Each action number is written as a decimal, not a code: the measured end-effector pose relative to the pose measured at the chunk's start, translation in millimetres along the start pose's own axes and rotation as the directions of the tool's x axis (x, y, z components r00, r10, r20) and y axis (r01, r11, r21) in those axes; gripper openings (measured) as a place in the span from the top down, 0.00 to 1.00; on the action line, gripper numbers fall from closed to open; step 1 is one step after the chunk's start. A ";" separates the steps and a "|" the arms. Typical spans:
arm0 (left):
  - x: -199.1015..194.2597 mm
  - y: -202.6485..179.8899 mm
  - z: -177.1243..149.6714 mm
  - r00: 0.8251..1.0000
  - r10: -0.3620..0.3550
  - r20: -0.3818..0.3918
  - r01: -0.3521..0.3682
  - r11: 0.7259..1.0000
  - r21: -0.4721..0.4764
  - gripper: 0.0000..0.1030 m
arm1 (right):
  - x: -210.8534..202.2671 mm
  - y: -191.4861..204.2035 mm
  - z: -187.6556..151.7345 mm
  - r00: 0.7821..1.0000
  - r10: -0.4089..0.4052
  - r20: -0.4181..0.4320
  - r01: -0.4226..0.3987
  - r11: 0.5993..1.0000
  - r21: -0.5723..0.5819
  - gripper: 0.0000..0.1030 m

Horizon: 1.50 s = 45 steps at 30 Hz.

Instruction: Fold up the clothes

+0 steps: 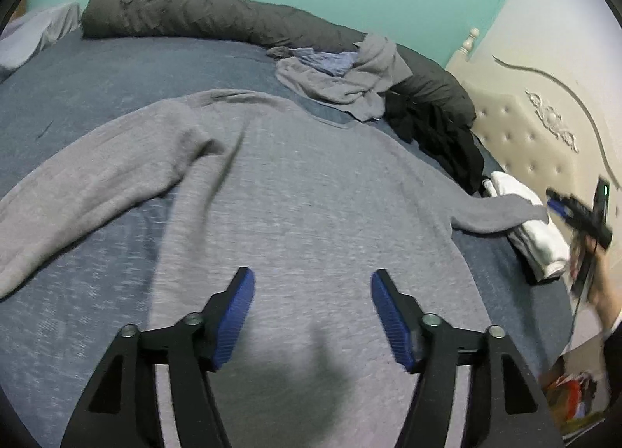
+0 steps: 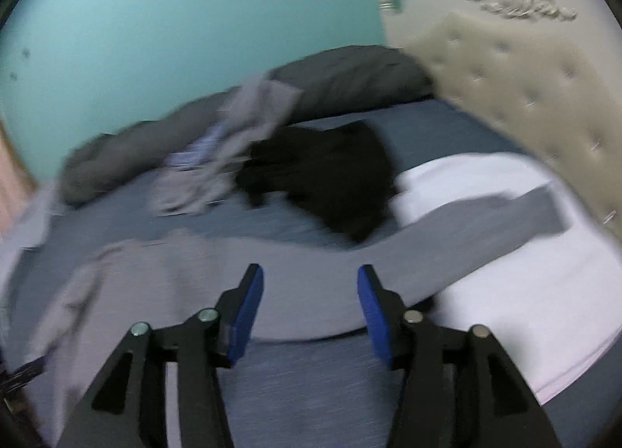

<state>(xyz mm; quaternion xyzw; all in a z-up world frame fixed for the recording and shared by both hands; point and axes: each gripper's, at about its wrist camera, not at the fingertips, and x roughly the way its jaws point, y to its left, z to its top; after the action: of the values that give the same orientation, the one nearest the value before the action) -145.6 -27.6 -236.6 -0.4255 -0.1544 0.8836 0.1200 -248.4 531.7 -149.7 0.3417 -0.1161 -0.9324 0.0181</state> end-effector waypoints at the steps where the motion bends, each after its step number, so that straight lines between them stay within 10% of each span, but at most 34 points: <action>1: -4.1 6.2 2.1 1.000 0.012 -0.006 -0.012 1.000 -0.006 0.31 | 0.6 17.6 -12.1 0.999 0.042 0.002 -0.042 0.999 0.013 0.42; 8: -30.7 68.7 11.2 0.992 0.120 -0.039 -0.122 0.991 -0.058 0.31 | 7.3 113.4 -100.6 0.969 0.246 -0.022 -0.245 0.968 0.048 0.41; 17: -46.5 161.6 20.1 0.957 0.272 -0.103 -0.282 0.954 -0.104 0.31 | 30.3 168.9 -173.5 0.949 0.307 -0.076 -0.297 0.948 0.118 0.41; 31: -46.5 280.3 18.5 0.849 0.501 -0.167 -0.520 0.848 -0.103 0.31 | 32.6 198.3 -199.1 0.932 0.352 -0.085 -0.351 0.936 0.024 0.41; 42: -44.8 320.1 13.2 0.819 0.546 -0.178 -0.566 0.821 -0.082 0.32 | 38.4 209.1 -207.2 0.929 0.356 -0.104 -0.357 0.934 0.012 0.41; 45: -40.9 324.8 11.3 0.823 0.536 -0.188 -0.556 0.828 -0.073 0.52 | 39.9 208.6 -208.6 0.930 0.352 -0.107 -0.352 0.936 0.015 0.41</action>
<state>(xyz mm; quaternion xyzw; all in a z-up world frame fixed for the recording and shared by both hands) -155.8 -343.6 -322.4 -0.5276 -0.0704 0.8326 -0.1531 -154.6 281.8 -281.4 0.3654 -0.1724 -0.8944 0.1918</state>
